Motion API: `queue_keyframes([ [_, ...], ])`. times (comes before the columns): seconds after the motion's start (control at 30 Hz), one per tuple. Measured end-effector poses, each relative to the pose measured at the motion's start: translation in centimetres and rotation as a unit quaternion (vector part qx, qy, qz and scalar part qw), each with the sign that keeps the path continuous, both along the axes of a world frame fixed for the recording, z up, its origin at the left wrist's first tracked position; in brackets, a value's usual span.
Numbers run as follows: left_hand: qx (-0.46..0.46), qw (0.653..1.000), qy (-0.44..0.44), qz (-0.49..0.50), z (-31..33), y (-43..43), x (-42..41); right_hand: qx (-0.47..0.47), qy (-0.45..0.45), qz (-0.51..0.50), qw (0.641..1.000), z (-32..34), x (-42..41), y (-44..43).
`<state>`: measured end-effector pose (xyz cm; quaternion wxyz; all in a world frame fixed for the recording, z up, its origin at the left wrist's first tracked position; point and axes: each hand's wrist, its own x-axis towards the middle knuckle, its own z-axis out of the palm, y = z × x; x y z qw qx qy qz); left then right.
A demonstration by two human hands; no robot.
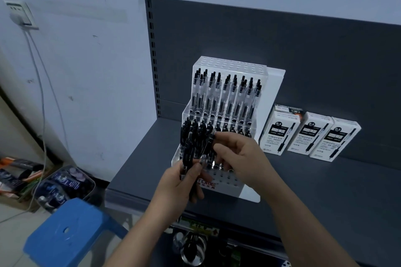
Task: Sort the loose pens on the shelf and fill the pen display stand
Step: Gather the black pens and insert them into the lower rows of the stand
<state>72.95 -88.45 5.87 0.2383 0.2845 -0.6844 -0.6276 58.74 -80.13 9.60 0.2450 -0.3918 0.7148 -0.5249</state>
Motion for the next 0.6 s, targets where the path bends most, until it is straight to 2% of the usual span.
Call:
queue_keyframes([
  [0.1,-0.008,1.0,0.0,-0.017,-0.1,0.5,-0.4,-0.036,-0.072,0.005,0.997,0.0,-0.3,0.2],
  [0.23,0.006,1.0,0.006,-0.017,-0.3,0.5,-0.8,-0.037,-0.097,0.007,0.995,-0.2,-0.7,0.7],
  [0.33,0.025,0.999,0.006,0.026,-0.4,-0.1,-0.7,-0.074,-0.115,-0.03,0.99,0.4,-1.3,1.1],
  [0.4,-0.01,0.997,-0.023,0.069,-0.6,-0.8,-0.5,-0.11,-0.086,-0.075,0.987,1.0,-2.1,1.6],
  [0.5,-0.081,0.988,-0.071,0.112,-0.9,-1.8,0.0,-0.127,0.007,-0.125,0.984,1.4,-2.8,1.9],
  [0.6,-0.036,0.991,-0.048,0.119,-1.1,-2.0,-0.1,-0.089,0.07,-0.134,0.984,0.9,-2.4,1.4],
])
